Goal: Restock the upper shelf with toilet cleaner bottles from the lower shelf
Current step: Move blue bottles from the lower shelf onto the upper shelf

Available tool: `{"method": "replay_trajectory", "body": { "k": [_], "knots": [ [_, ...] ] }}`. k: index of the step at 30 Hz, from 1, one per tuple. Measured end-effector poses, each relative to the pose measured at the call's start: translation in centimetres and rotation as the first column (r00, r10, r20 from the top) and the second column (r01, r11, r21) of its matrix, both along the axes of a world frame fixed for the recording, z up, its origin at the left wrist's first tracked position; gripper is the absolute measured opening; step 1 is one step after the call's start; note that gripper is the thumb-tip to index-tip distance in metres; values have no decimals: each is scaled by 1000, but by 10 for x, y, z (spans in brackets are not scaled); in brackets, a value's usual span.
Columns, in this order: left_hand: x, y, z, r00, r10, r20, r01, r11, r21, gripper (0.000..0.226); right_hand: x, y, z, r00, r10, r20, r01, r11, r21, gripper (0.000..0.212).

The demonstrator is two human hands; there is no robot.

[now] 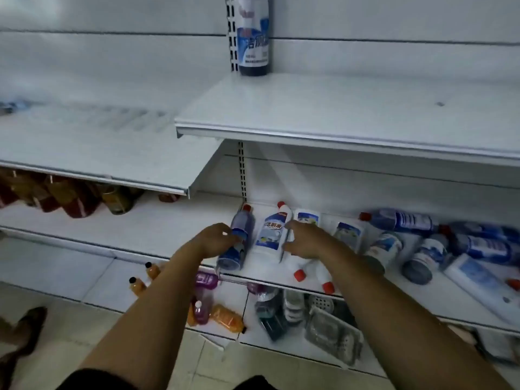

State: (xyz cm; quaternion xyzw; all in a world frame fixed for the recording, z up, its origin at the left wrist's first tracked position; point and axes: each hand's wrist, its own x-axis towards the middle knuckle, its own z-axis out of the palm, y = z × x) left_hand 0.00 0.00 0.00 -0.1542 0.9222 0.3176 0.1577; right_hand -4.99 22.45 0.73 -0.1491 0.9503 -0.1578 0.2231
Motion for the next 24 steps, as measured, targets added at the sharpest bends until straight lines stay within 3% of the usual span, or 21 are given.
{"method": "replay_trajectory", "body": {
  "k": [8, 11, 16, 19, 24],
  "knots": [
    [-41, -14, -48, 993, 8, 114, -25, 987, 157, 39, -14, -40, -45, 986, -158, 47, 159, 987, -9, 62],
    [-56, -18, -67, 992, 49, 120, -69, 984, 167, 50, -27, -54, -66, 964, -250, 86, 255, 966, -44, 70],
    [-72, -17, -88, 992, 59, 111, -57, 998, -20, 67, -37, -81, -100, 869, -461, 178, 489, 855, -173, 96],
    [-74, -11, -92, 992, 68, 102, -56, 992, -116, 62, -39, -86, -110, 850, -522, 66, 526, 838, -147, 107],
    [-77, -1, -100, 996, 87, -8, -87, 976, -199, 66, -60, -81, -124, 829, -524, 198, 559, 790, -251, 112]
  ]
}}
